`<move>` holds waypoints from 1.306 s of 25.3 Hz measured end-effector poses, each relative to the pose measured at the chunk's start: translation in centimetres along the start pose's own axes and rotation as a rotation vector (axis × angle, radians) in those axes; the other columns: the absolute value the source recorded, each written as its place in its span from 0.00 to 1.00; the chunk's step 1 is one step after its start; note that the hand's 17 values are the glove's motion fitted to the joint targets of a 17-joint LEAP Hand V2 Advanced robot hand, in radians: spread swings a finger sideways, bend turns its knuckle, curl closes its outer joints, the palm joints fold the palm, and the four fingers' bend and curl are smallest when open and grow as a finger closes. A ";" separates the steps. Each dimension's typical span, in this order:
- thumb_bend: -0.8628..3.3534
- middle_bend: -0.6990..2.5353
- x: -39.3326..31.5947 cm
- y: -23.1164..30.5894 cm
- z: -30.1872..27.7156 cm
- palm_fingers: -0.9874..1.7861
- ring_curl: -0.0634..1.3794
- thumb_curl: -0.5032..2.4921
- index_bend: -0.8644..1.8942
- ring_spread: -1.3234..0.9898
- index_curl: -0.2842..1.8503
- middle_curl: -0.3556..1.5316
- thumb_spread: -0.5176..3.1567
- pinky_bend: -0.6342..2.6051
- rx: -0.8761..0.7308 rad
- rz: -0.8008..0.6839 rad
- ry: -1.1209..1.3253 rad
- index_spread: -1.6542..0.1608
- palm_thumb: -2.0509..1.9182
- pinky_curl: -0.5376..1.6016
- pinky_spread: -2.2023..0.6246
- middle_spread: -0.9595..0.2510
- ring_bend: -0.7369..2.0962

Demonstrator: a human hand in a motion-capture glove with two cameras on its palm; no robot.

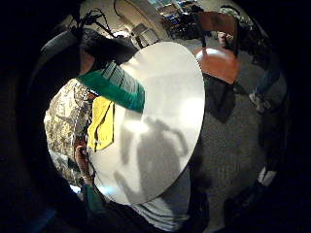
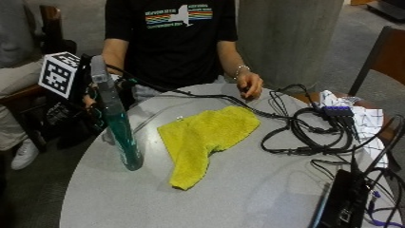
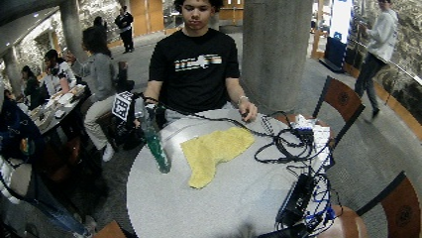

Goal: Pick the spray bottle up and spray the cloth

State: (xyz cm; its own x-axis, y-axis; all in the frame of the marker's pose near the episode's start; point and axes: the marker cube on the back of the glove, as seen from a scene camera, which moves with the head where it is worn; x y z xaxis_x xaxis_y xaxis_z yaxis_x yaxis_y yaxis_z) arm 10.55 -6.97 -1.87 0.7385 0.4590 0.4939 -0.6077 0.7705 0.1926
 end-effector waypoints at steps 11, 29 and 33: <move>0.21 0.29 1.1 -3.0 1.4 0.58 0.30 0.30 0.33 0.57 0.19 0.39 0.41 0.39 0.015 -0.016 -0.034 0.73 0.75 0.44 0.85 0.81 0.45; 0.23 0.33 0.8 -2.7 0.2 0.79 0.40 0.37 0.47 0.50 0.30 0.47 0.24 0.38 0.197 -0.080 -0.082 0.78 0.83 0.45 0.69 0.69 0.52; 0.20 0.34 0.5 -2.8 0.0 0.75 0.39 0.37 0.46 0.51 0.31 0.48 0.25 0.35 0.173 -0.059 -0.073 0.78 0.80 0.44 0.70 0.69 0.49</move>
State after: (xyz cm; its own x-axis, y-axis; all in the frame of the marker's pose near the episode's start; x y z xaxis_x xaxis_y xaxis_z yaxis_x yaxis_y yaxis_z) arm 12.63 -8.89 -2.12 0.7551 0.3769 0.5364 -0.6095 0.7049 0.3627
